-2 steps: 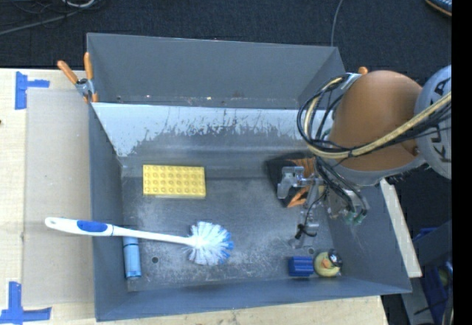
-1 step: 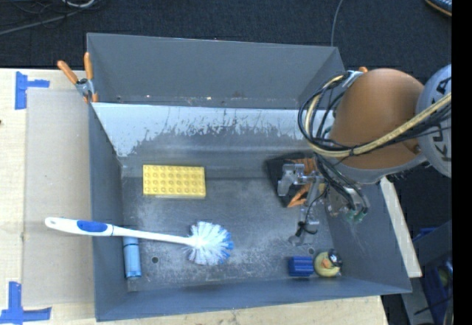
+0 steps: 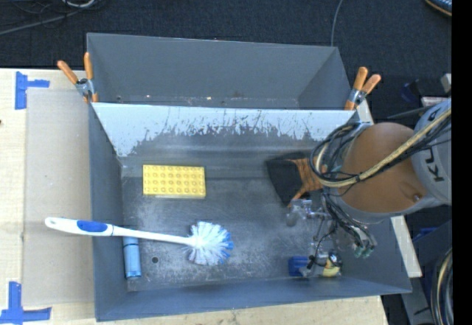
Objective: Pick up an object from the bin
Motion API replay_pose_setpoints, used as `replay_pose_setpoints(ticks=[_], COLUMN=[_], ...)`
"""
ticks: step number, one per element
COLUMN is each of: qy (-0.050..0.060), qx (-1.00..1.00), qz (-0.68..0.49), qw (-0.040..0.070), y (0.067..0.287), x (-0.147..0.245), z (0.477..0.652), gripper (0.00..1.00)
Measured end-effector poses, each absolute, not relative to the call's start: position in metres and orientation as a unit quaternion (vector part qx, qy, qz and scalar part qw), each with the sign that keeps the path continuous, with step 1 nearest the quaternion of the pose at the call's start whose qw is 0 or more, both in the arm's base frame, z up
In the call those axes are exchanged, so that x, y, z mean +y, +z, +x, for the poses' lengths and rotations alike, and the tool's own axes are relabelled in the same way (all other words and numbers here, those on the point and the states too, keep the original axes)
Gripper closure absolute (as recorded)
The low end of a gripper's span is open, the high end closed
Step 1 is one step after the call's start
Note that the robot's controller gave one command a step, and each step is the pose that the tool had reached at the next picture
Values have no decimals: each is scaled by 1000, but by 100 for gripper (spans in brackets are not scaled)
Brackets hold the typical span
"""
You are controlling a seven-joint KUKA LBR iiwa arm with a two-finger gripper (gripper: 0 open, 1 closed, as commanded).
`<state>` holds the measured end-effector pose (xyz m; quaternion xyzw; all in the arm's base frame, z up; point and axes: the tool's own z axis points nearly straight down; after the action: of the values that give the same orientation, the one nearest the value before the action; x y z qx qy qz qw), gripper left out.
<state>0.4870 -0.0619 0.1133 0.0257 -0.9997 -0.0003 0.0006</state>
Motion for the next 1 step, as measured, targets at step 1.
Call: replay_pose_setpoints(ticks=[1], qy=[0], qx=[-990], qz=[138], qw=[-3], y=[81], x=[-93], z=[566], gripper=[0])
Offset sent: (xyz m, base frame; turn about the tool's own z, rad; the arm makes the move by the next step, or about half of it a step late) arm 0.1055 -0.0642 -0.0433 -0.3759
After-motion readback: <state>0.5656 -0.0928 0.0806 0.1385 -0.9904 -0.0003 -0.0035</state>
